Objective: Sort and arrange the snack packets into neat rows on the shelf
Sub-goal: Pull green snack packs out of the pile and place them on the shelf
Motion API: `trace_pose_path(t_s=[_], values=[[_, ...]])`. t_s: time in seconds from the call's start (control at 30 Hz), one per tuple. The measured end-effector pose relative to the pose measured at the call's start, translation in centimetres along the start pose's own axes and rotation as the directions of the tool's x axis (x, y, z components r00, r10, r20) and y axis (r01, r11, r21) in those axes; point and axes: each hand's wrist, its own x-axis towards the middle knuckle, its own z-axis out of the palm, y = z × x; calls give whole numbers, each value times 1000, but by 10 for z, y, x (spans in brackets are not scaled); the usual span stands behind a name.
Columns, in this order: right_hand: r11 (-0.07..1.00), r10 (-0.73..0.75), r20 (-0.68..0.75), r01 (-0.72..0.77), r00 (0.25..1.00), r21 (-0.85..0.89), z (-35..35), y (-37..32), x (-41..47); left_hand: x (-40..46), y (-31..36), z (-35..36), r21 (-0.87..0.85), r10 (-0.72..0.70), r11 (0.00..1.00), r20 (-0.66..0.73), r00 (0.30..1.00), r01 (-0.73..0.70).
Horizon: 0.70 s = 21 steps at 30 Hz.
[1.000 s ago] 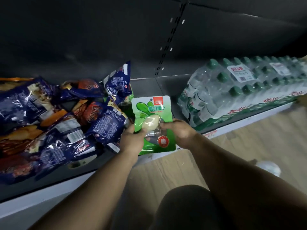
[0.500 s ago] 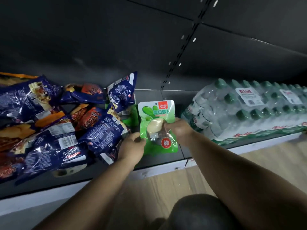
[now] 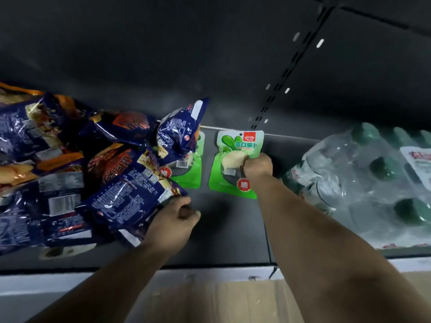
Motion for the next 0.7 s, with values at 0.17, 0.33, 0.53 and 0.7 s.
trace_pose_path(t_s=[0.17, 0.33, 0.53, 0.7], values=[[996, -83, -117, 78, 990, -39, -2, 6, 12, -1, 8, 10, 26, 40, 999, 19, 999, -40], [963, -176, -196, 128, 965, -236, 1, 6, -18, -8, 10, 12, 70, 53, 996, -4, 999, -53], [882, -390, 72, 395, 918, -257, 36, -27, -56, -16, 6, 4, 55, 35, 998, -7, 999, -35], [874, -269, 163, 311, 949, -373, 60, -33, -67, -19, -1, -10, 14, 45, 999, 23, 999, -45]])
